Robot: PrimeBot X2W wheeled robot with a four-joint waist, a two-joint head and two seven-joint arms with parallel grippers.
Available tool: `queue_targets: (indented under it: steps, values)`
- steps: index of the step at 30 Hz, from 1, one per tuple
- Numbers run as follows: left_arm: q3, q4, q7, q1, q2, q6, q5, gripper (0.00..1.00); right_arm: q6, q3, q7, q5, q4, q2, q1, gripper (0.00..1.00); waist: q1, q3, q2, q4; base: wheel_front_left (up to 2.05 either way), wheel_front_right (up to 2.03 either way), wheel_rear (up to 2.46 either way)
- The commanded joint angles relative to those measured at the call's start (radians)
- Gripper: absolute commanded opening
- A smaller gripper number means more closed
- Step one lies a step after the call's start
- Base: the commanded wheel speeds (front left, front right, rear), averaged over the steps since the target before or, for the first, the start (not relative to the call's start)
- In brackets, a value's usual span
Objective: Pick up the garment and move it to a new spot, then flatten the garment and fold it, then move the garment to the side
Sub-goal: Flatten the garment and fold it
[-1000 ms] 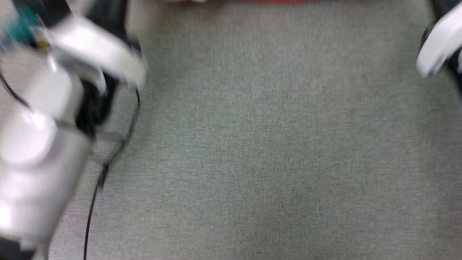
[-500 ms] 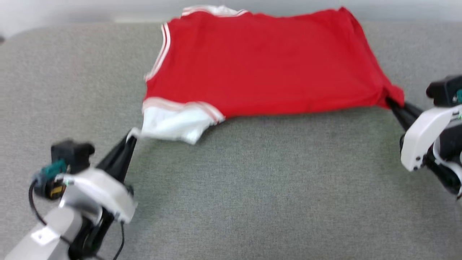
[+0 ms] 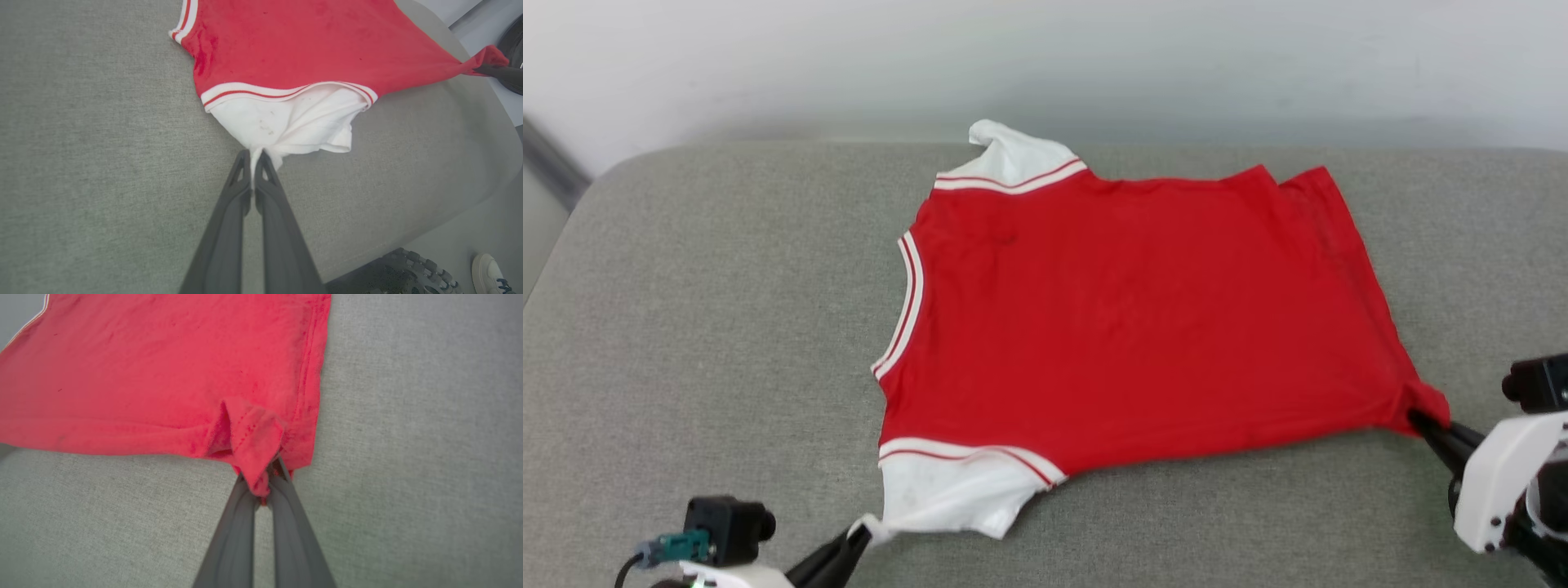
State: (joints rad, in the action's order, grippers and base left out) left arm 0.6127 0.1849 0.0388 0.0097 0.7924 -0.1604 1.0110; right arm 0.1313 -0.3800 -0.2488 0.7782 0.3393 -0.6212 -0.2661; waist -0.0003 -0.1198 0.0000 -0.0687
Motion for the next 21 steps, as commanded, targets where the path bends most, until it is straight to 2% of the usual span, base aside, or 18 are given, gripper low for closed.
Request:
queue_targets:
  steps: [1, 8, 16, 21]
  values:
    - [0.002, 0.008, 0.005, 0.021, 0.015, -0.007, 0.003, 0.00, -0.001, 0.013, -0.006, 0.009, -0.011, -0.006, 0.031, 0.00, 0.0003, 0.015, 0.0000, 0.004, 0.00, 0.00, 0.00]
    - [0.016, 0.089, 0.041, 0.129, 0.067, 0.000, 0.064, 0.00, -0.001, 0.116, -0.071, 0.040, -0.092, 0.002, 0.214, 0.00, 0.0003, 0.053, 0.0000, 0.013, 0.00, 0.00, 0.00]
    - [0.037, 0.174, 0.085, 0.220, 0.133, 0.011, 0.122, 0.00, -0.001, 0.259, -0.218, 0.036, -0.217, 0.070, 0.414, 0.00, 0.0003, 0.068, 0.0000, 0.029, 0.00, 0.00, 0.00]
    - [0.026, 0.205, 0.084, 0.233, 0.154, 0.005, 0.132, 0.00, -0.001, 0.340, -0.276, 0.005, -0.317, 0.126, 0.474, 0.00, 0.0003, 0.062, 0.0000, 0.041, 0.00, 0.00, 0.00]
